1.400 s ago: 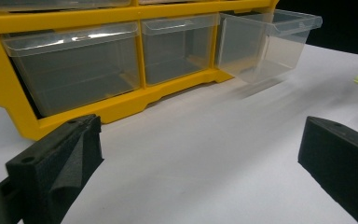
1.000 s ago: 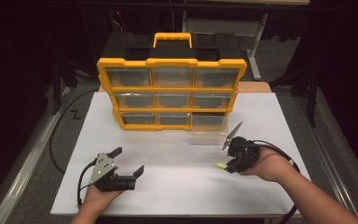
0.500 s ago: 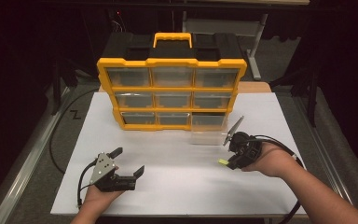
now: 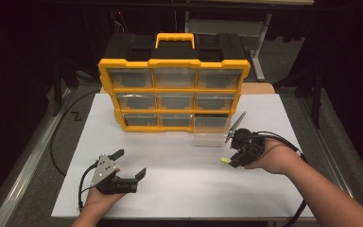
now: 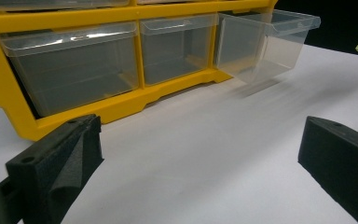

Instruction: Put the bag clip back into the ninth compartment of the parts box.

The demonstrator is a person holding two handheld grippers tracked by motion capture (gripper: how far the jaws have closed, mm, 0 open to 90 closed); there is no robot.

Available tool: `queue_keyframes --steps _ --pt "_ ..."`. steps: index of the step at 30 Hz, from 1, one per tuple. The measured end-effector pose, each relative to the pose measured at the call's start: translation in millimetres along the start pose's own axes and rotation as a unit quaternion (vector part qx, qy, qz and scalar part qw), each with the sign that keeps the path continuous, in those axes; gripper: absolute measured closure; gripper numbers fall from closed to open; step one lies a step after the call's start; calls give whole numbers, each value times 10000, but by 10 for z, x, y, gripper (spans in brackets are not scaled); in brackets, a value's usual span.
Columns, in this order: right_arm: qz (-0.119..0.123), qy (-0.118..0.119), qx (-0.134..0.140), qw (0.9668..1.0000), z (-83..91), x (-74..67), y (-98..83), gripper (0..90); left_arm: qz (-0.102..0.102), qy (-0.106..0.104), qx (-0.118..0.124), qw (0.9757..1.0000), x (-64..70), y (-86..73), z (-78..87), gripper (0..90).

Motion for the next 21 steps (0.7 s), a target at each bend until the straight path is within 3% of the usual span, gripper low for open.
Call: queue_keyframes --steps 21 --pt "20 -71 47 10000 203 87 106 802 -2 -6 23 10000 4 3 1 3"
Point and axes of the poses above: each handheld gripper's, and its own axes: z roughly backward along the jaws, y roughly out of its top, x roughly to its right, the point moved 4 cm from there along -z, roughly forward along the jaws, and after that the axes turned 9 degrees about -y, right-handed, at the moved point
